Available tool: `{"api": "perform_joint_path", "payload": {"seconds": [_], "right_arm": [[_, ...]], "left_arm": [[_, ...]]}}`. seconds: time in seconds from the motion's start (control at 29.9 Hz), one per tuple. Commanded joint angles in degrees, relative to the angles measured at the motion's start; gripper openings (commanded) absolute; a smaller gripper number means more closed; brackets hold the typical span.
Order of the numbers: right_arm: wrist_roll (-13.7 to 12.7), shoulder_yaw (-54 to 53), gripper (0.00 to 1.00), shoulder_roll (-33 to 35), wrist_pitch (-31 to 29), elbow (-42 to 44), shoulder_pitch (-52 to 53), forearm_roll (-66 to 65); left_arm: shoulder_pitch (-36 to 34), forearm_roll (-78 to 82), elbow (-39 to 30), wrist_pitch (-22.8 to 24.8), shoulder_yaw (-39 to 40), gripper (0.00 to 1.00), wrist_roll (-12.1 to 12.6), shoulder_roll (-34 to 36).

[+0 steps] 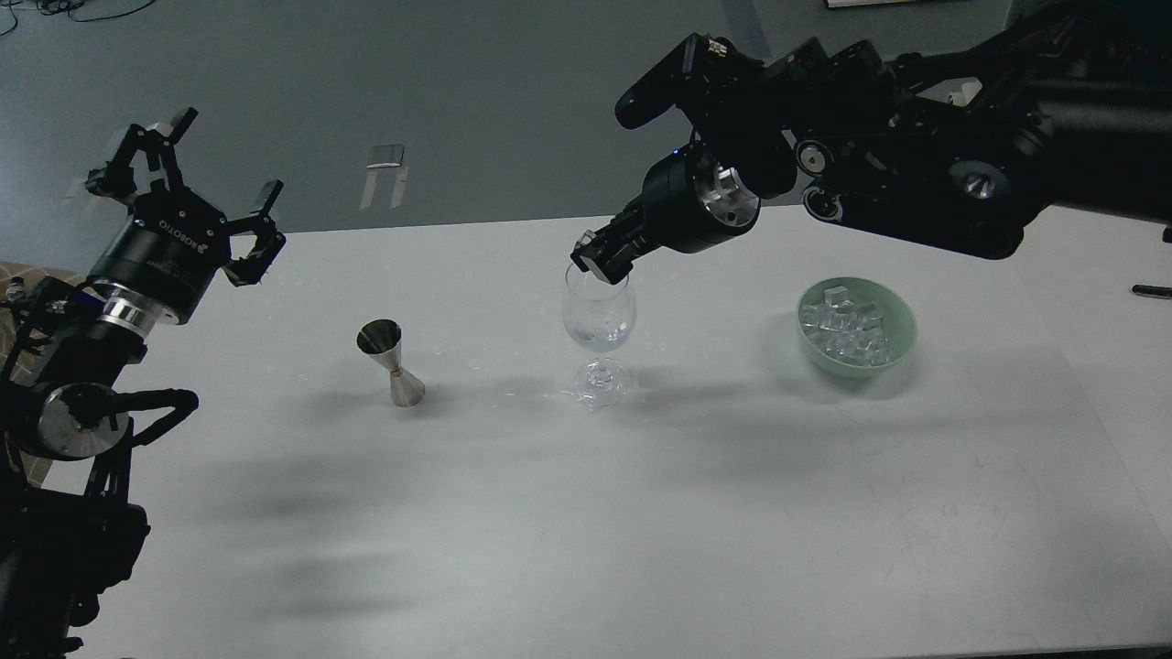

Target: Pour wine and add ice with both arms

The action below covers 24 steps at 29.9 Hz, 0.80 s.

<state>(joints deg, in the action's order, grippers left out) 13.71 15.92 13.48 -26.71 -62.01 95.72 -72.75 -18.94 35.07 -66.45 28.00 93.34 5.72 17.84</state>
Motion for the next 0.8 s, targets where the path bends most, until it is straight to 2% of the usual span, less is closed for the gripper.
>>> {"api": "perform_joint_path", "payload": {"seconds": [0.0,0.27,0.6,0.67,0.77], "right_arm": [[0.0,0.08,0.18,-0.03,-0.1,-0.13,0.08,0.42],[-0.09,0.08,0.35,0.24,-0.1,-0.13,0.26,0.77],[0.0,0.08,0.43,0.41,-0.19,-0.31,0.35,1.12],[-0.09,-0.01,0.47,0.41,-0.19,-0.13,0.61,2.08],[-0.35,-0.62,0.47,0.67,0.51,0.31,1.4,3.66]], "left_arm": [[0.04,0.0,-0.09,0.0,0.0,0.98,-0.01,0.0],[0.04,0.44,-0.09,0.0,-0.08,0.98,-0.01,0.0],[0.04,0.7,-0.09,0.0,0.0,0.98,-0.01,0.18],[0.04,0.7,0.0,0.0,0.0,0.98,-0.01,0.18],[0.04,0.79,0.0,0.0,-0.08,0.98,-0.01,0.09]]}}
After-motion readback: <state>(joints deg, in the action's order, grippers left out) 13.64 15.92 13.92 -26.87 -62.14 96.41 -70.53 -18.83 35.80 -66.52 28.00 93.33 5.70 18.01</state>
